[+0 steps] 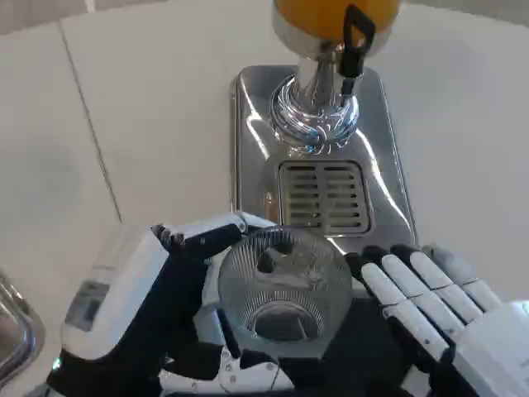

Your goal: Grasp the cup under the faucet to collect the drink, then remove the cup.

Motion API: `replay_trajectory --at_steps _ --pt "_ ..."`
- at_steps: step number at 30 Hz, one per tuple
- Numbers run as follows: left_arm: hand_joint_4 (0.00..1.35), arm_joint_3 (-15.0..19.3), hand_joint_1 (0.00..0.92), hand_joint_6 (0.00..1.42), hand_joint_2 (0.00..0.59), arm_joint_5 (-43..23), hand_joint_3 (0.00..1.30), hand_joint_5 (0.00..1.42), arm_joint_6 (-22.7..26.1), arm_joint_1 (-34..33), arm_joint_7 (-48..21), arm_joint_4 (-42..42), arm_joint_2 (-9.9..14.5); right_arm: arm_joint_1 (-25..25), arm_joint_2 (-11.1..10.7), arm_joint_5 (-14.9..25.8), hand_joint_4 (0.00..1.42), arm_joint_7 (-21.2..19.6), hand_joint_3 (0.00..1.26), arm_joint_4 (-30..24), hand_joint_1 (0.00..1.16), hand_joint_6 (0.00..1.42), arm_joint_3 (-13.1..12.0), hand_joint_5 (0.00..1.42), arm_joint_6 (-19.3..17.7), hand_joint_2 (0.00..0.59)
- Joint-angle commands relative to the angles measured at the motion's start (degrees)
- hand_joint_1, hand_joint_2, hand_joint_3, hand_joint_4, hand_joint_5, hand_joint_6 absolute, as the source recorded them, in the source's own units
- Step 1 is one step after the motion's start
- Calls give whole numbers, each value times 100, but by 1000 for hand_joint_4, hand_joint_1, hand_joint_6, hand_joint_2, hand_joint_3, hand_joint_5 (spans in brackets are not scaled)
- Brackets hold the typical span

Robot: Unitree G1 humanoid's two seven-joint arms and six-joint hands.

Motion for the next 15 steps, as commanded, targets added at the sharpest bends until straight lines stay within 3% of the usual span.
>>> replay_trajectory --at_steps 1,15 --pt "1259 19 538 1424 33 2 1218 1424 -120 -18 40 -15 -74 48 49 -116 0 51 0 -81 151 0 79 0 64 567" --pt "1257 82 538 1424 33 43 1218 1424 -39 -66 103 74 -203 31 125 -210 0 93 0 -154 175 0 157 0 339 576"
